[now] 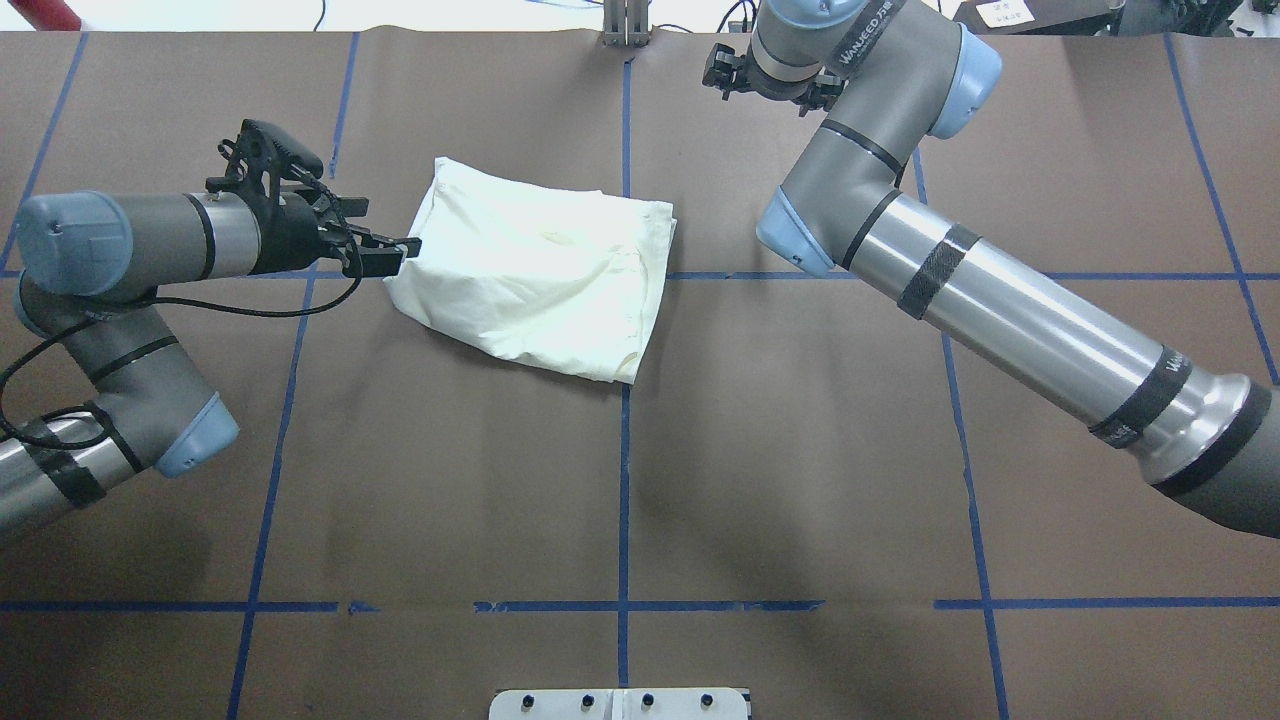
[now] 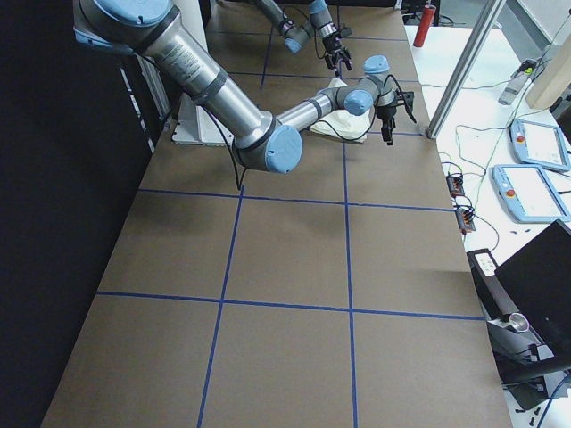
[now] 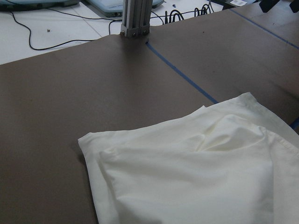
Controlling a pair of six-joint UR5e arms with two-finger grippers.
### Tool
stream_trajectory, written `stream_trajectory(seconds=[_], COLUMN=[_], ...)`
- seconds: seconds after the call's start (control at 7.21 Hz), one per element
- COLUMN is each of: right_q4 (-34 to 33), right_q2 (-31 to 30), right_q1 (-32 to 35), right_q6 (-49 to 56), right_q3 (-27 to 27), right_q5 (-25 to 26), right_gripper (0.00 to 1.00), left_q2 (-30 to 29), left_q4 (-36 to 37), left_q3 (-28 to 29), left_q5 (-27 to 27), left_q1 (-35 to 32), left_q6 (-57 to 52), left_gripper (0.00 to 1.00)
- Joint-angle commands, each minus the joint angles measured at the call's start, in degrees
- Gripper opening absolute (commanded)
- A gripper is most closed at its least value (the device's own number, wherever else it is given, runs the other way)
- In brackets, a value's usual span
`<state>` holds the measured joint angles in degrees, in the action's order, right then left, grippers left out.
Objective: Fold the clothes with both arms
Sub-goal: 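Drag the bundle with the left gripper away from the robot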
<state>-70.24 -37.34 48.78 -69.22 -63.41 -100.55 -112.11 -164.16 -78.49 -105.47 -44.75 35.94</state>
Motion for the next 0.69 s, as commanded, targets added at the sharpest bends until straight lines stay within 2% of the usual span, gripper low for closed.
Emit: stream_trajectory(seconds=[0.0,0.28,0.55], right_q4=[0.01,0.01,0.10], right_q2=[-0.10,-0.10,-0.19], right_q1=[0.00,0.00,-0.08], right_q6=[-0.03,-0.03,-0.12], right_q3=[-0.05,-0.05,-0.14], right_q5=[0.09,0.00,0.00], right_gripper=[1.00,1.00,1.00], left_q2=[-2.32,-2.23,-2.15], left_q4=[-7.55,-11.69,-13.37], left_q3=[5.36,5.28,6.24], left_q5=[-3.24,-7.72,-7.21], left_q1=[0.10,0.27,3.95], left_q6=[-0.69,0.53,4.23], left_gripper=[1.00,1.00,1.00])
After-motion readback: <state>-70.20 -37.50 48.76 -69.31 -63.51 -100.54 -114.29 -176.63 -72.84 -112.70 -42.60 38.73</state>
